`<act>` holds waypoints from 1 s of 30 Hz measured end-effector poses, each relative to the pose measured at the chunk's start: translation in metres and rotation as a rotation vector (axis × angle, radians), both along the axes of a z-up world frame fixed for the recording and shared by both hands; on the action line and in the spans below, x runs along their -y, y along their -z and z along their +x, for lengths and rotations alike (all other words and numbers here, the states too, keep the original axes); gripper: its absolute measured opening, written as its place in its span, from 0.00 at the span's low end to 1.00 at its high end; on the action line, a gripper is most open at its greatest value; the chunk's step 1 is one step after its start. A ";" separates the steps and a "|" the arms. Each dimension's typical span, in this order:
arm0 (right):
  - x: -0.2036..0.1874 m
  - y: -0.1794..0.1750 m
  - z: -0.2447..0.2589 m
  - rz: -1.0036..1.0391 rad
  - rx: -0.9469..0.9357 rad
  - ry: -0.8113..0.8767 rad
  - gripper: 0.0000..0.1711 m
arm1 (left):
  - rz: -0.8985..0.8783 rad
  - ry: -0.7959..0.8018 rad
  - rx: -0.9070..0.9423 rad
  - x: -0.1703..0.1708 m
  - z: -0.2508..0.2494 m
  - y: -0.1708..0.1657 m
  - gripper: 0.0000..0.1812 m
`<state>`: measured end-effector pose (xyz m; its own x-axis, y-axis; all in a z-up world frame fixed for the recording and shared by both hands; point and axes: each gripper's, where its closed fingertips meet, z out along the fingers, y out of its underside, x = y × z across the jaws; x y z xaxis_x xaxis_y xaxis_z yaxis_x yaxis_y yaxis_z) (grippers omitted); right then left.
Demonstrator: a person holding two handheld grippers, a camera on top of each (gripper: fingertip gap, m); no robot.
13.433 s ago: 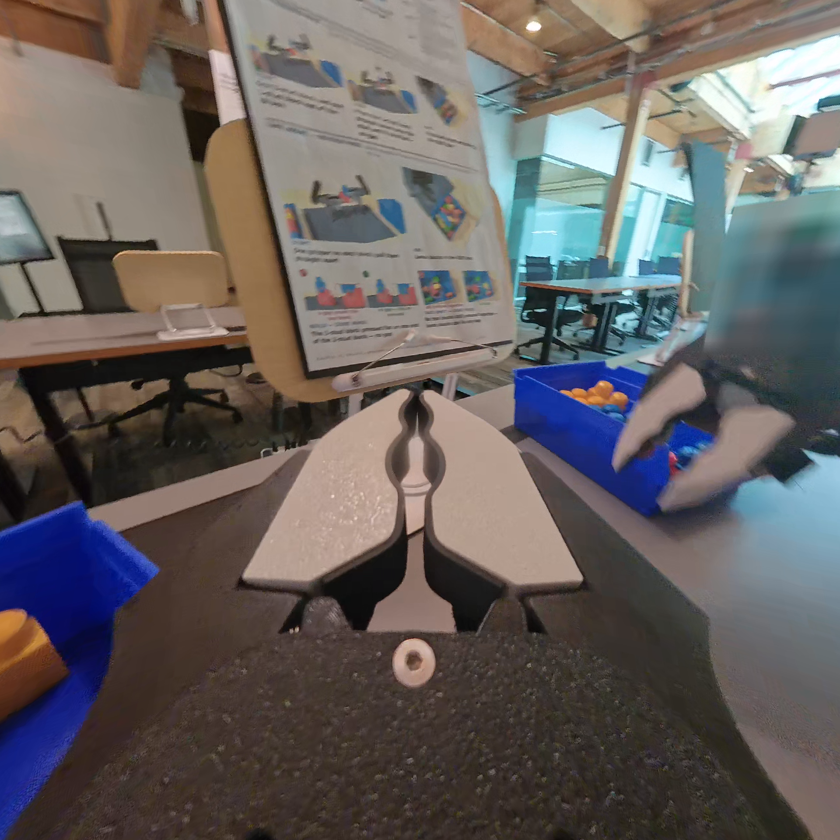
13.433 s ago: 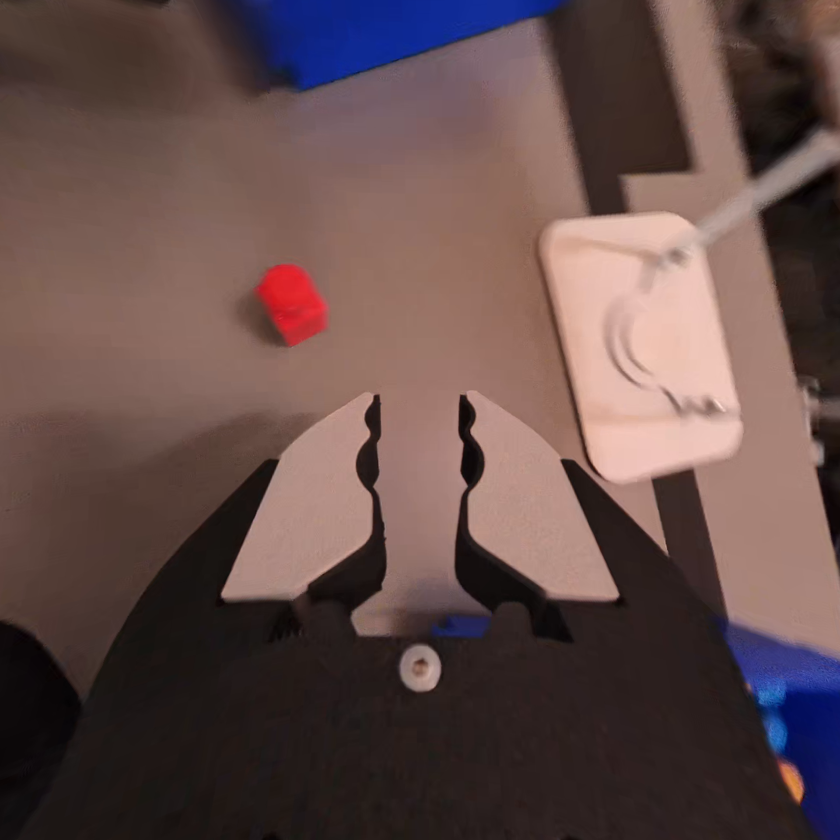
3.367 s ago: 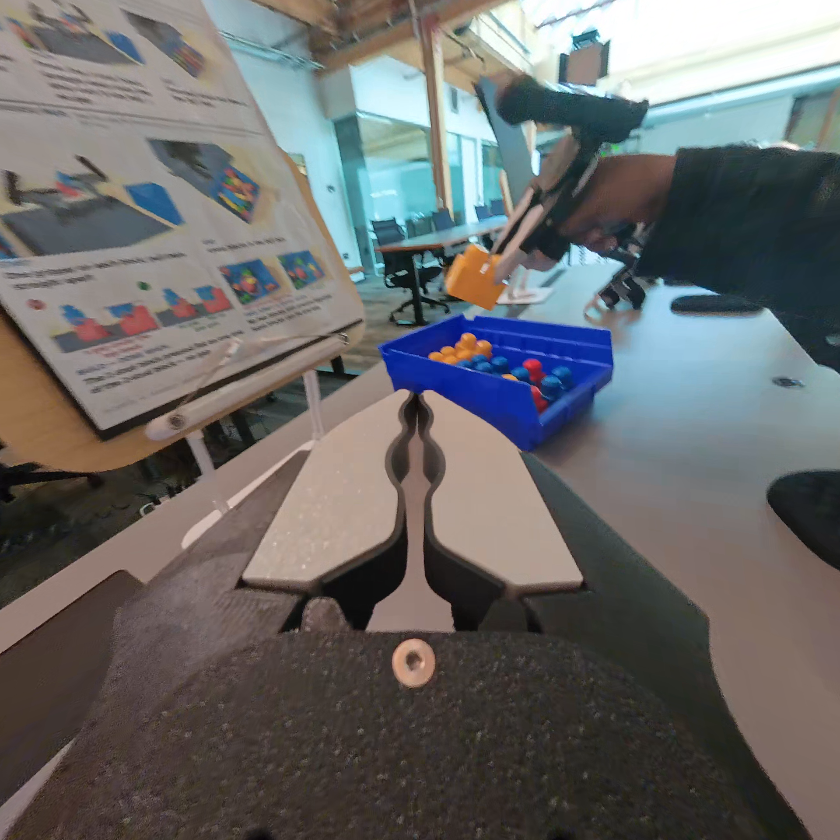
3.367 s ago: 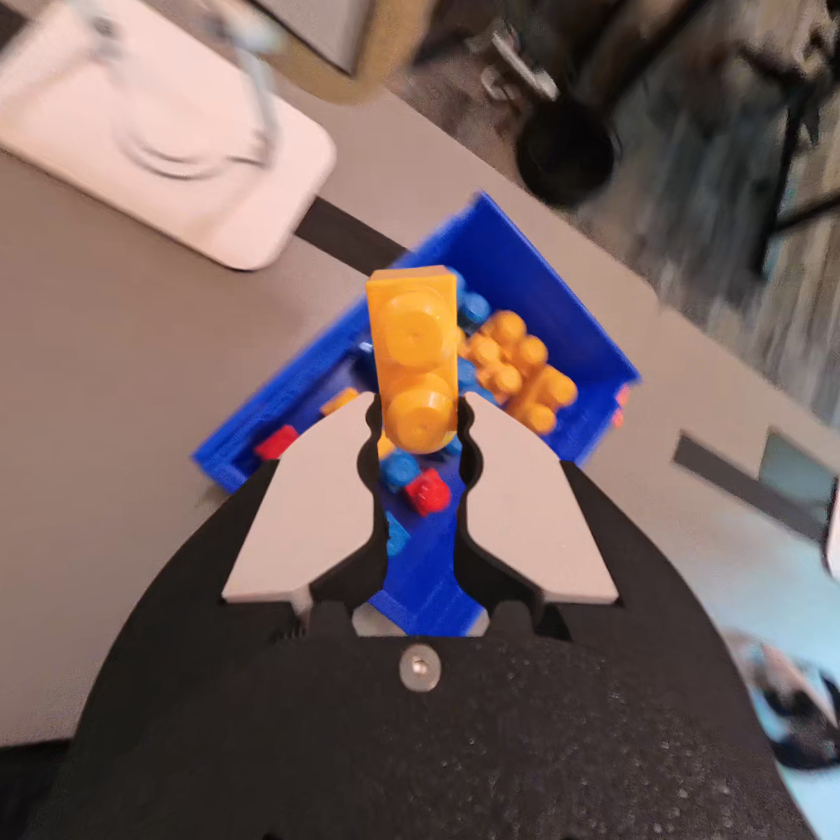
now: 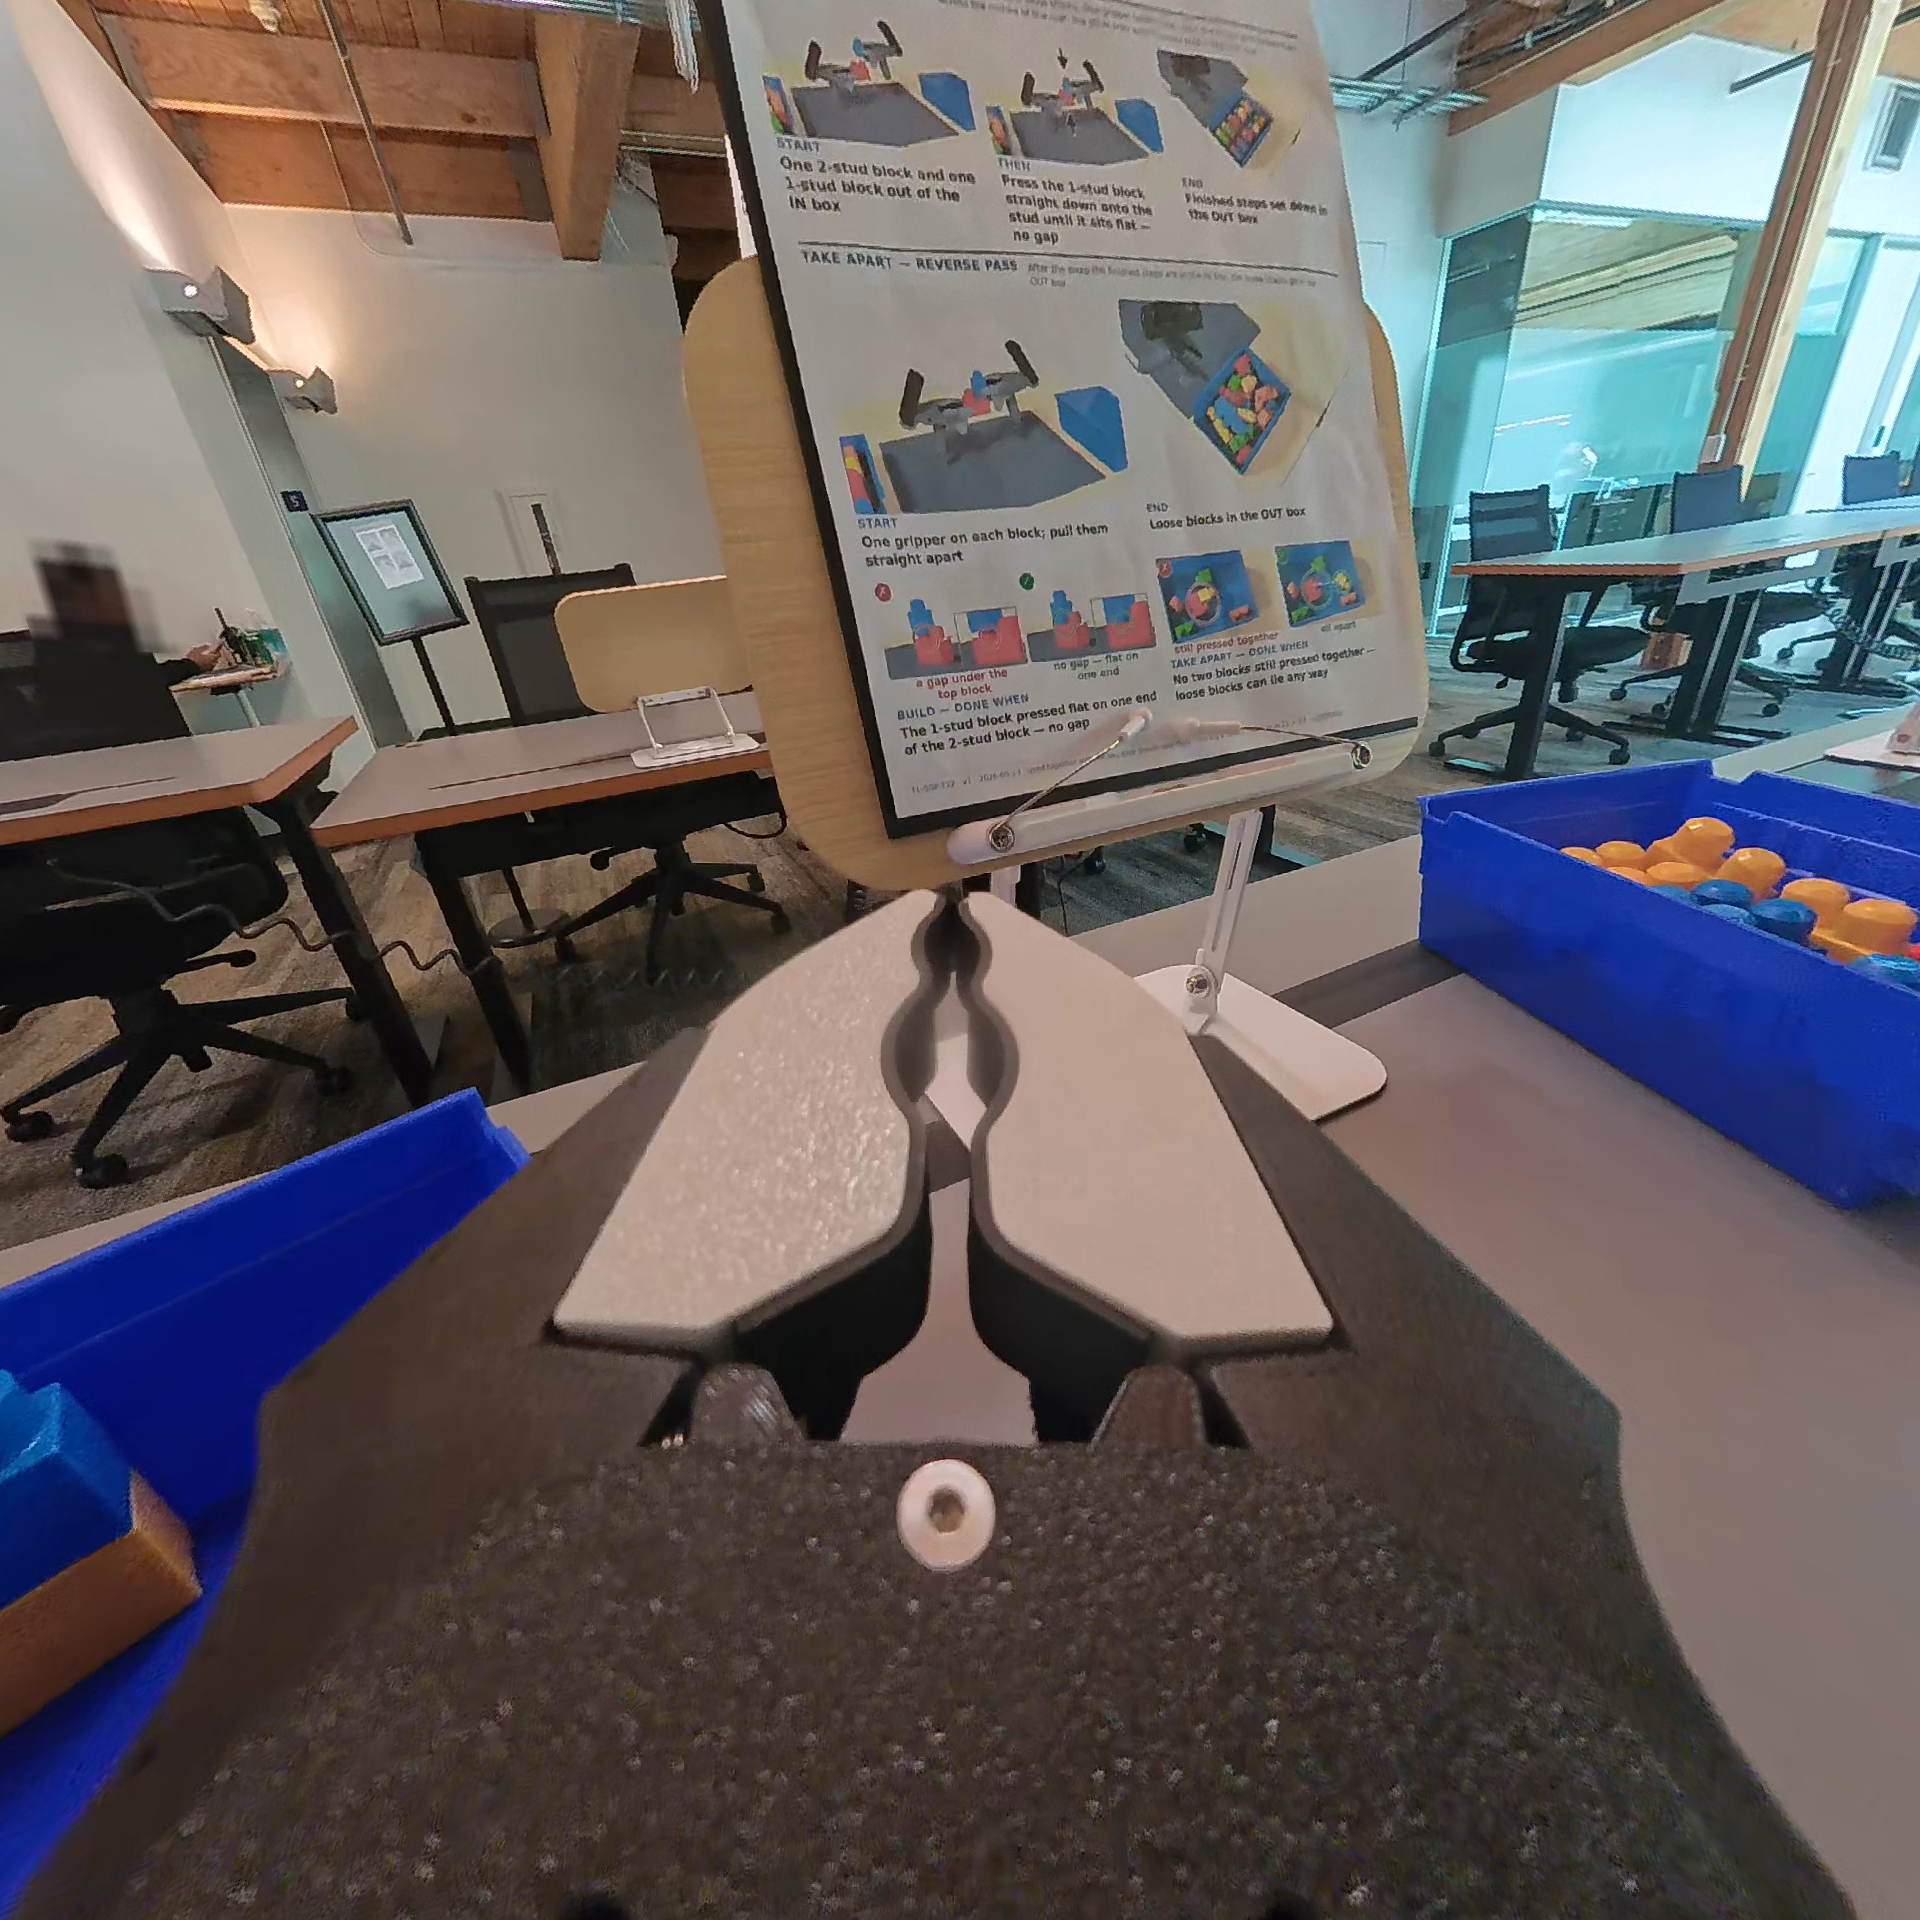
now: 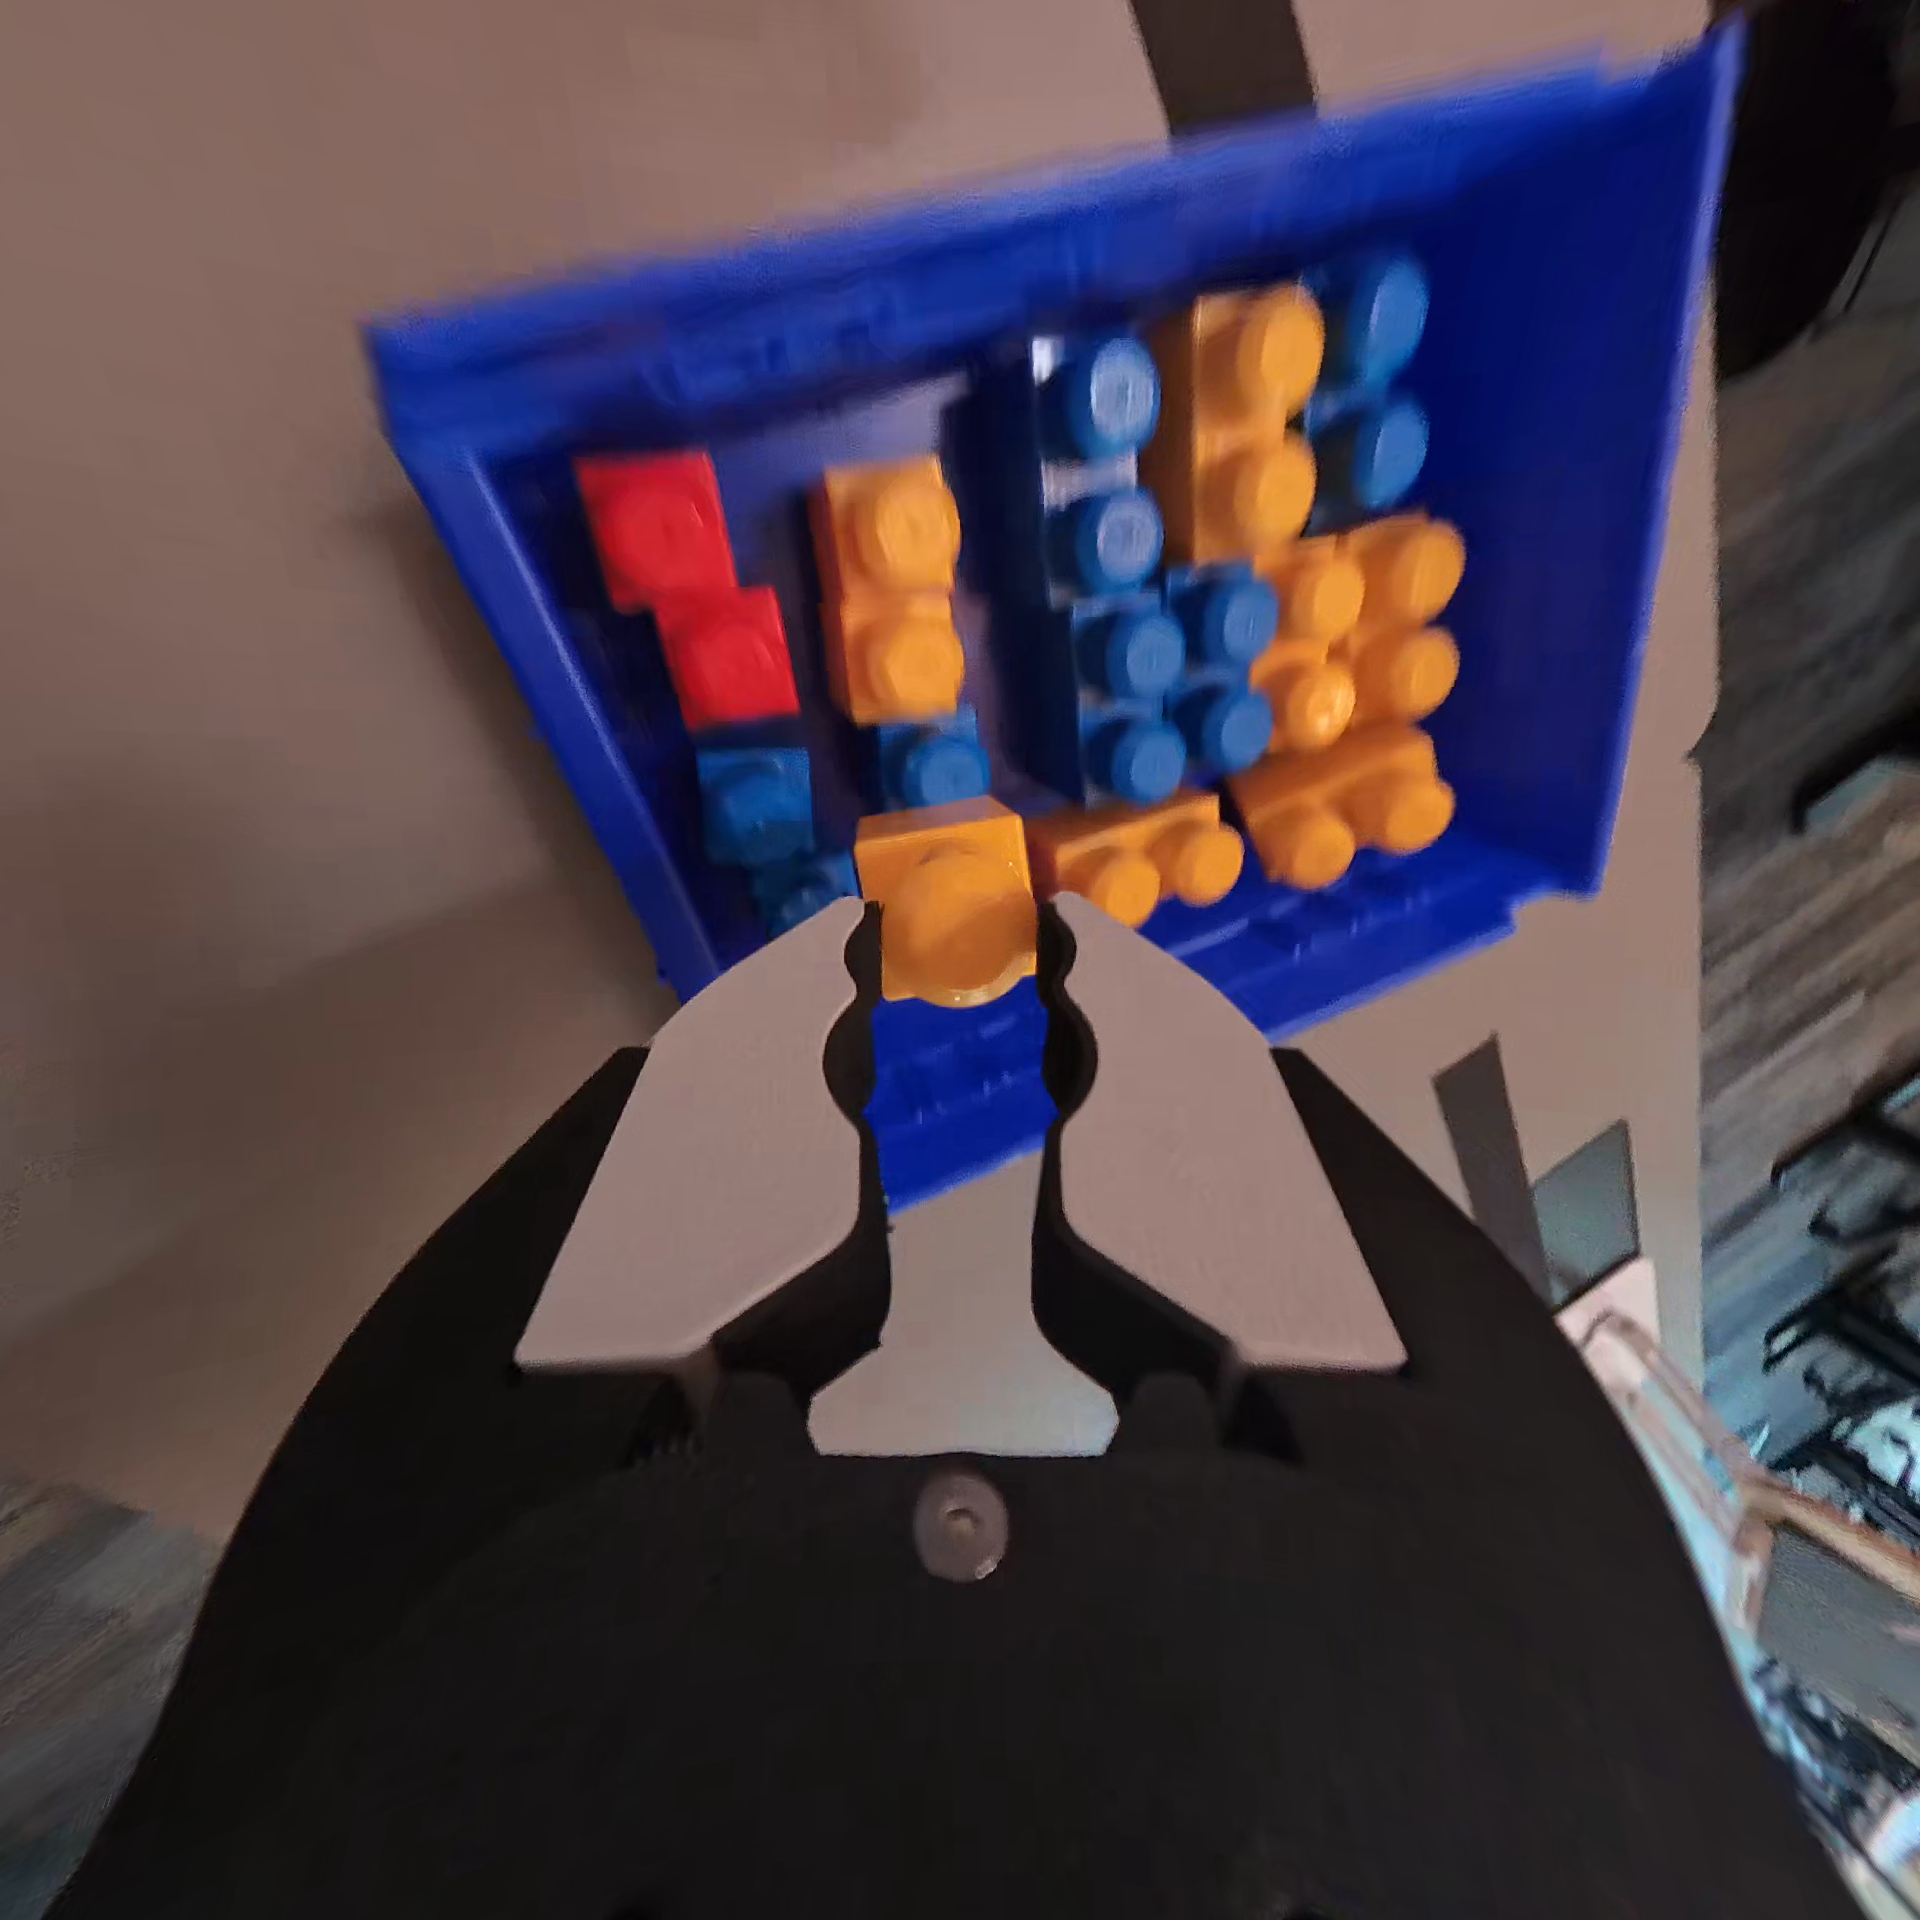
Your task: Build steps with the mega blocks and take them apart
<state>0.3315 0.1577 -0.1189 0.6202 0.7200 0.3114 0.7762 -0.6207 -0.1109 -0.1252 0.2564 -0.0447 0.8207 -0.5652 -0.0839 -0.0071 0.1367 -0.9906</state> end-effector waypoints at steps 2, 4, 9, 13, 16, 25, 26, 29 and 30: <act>0.009 0.014 0.019 -0.036 0.030 0.031 0.17 | -0.003 0.000 -0.004 0.000 0.001 0.002 0.00; 0.016 0.026 0.030 -0.062 0.040 0.045 0.17 | -0.006 0.001 -0.009 0.000 0.002 0.003 0.00; 0.029 0.046 0.038 -0.109 0.046 0.035 0.17 | -0.013 0.000 -0.018 -0.001 0.003 0.007 0.00; 0.036 0.059 0.038 -0.139 0.059 0.017 0.17 | -0.020 -0.003 -0.021 -0.002 0.003 0.009 0.00; 0.039 0.069 0.035 -0.150 0.042 0.012 0.17 | -0.023 -0.006 -0.023 -0.002 0.003 0.010 0.00; 0.049 0.095 0.033 -0.185 0.008 0.016 0.17 | -0.030 -0.007 -0.027 -0.003 0.003 0.012 0.00; 0.049 0.096 0.032 -0.185 0.005 0.019 0.17 | -0.030 -0.006 -0.028 -0.003 0.003 0.012 0.00; 0.048 0.096 0.032 -0.191 0.002 0.031 0.17 | -0.030 -0.005 -0.032 -0.003 0.004 0.013 0.00; 0.048 0.096 0.032 -0.193 0.000 0.034 0.17 | -0.031 -0.004 -0.034 -0.003 0.004 0.013 0.00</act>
<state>0.3637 0.1094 -0.2149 0.6449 0.7453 0.1695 0.7547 -0.6559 0.0128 -0.1210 0.2592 -0.0581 0.8197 -0.5650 -0.0941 -0.0408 0.1063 -0.9935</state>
